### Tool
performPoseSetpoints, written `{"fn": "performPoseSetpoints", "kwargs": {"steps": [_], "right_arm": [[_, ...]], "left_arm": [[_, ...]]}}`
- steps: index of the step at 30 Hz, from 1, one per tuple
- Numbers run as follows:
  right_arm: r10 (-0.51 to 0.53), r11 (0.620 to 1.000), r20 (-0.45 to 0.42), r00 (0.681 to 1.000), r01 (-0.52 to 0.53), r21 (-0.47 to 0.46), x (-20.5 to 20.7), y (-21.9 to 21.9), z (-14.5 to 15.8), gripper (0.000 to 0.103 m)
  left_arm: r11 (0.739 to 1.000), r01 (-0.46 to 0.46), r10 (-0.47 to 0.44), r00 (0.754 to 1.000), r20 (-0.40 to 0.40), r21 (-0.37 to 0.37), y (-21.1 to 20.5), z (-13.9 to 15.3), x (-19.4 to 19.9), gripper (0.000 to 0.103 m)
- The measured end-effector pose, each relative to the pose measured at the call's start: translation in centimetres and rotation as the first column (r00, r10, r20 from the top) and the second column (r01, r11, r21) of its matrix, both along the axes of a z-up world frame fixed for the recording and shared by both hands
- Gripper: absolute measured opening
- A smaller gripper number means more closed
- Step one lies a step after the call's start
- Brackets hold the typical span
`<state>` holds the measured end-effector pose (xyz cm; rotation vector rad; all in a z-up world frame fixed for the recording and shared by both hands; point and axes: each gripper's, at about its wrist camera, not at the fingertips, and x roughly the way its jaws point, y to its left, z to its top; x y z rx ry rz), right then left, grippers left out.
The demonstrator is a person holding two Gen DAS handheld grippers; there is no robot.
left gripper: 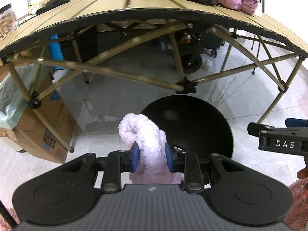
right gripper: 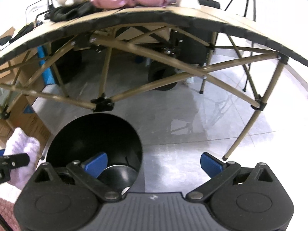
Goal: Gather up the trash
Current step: 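Open the right tool to drop the ball into the bin while the left tool holds the sock, then move the left tool over the bin and open it to drop the lavender sock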
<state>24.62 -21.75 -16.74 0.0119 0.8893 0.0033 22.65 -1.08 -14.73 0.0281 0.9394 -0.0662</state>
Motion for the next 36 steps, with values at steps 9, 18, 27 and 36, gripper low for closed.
{"fn": "performPoseSetpoints", "kwargs": {"steps": [9, 18, 27, 36], "right_arm": [[-0.093, 0.995, 0.026, 0.995, 0.093, 0.030, -0.3, -2.9, 0.5, 0.103], [-0.149, 0.988, 0.022, 0.989, 0.147, 0.051, -0.9, -5.1, 0.4, 0.103], [-0.179, 0.982, 0.026, 0.984, 0.177, 0.067, -1.3, -6.3, 0.4, 0.103], [-0.195, 0.979, 0.026, 0.981, 0.192, 0.073, -1.3, -6.7, 0.4, 0.103]], "left_arm": [[0.999, 0.048, -0.048, 0.999, -0.009, -0.010, -3.2, -0.4, 1.2, 0.029], [0.997, 0.078, -0.078, 0.996, -0.031, -0.021, -5.8, -1.1, 2.6, 0.029], [0.997, 0.071, -0.073, 0.996, -0.053, -0.034, -7.4, -1.7, 4.3, 0.029], [0.999, 0.042, -0.045, 0.994, -0.100, -0.030, -7.5, -2.2, 5.0, 0.058]]}}
